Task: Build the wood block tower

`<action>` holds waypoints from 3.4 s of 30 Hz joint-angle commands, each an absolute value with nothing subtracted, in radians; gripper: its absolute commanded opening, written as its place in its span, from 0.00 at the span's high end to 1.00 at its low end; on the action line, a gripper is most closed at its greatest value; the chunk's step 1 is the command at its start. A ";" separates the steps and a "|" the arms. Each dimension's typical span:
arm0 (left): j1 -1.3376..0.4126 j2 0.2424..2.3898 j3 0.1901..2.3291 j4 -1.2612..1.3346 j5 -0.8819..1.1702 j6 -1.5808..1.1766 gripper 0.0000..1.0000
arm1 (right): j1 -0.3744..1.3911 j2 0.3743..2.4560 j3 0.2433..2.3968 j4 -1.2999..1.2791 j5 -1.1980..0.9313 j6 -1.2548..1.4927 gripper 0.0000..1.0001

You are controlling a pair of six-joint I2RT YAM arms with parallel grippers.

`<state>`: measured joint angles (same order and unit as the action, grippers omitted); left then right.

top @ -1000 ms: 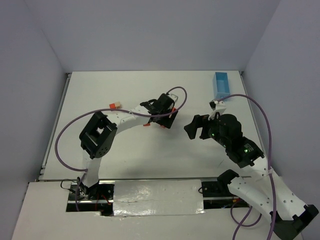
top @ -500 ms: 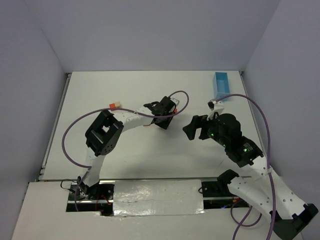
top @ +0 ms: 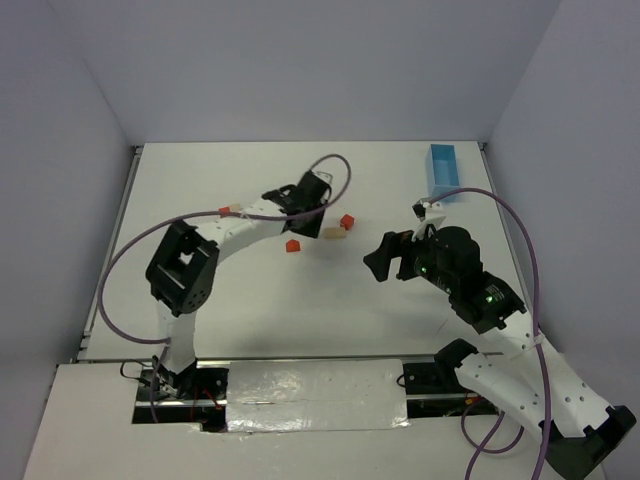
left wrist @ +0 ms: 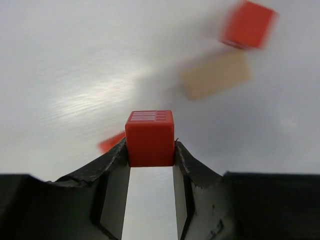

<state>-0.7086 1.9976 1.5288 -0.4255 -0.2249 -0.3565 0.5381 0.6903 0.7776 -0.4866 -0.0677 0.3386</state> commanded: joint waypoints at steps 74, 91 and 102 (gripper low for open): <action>-0.462 1.950 1.431 -0.499 -0.420 -0.723 0.34 | 0.537 0.746 0.756 -0.411 -0.164 0.314 0.00; -0.460 1.974 1.450 -0.500 -0.454 -0.732 0.40 | 0.535 0.753 0.753 -0.408 -0.181 0.313 0.00; -0.457 1.988 1.453 -0.488 -0.456 -0.729 0.48 | 0.535 0.756 0.752 -0.403 -0.187 0.311 0.00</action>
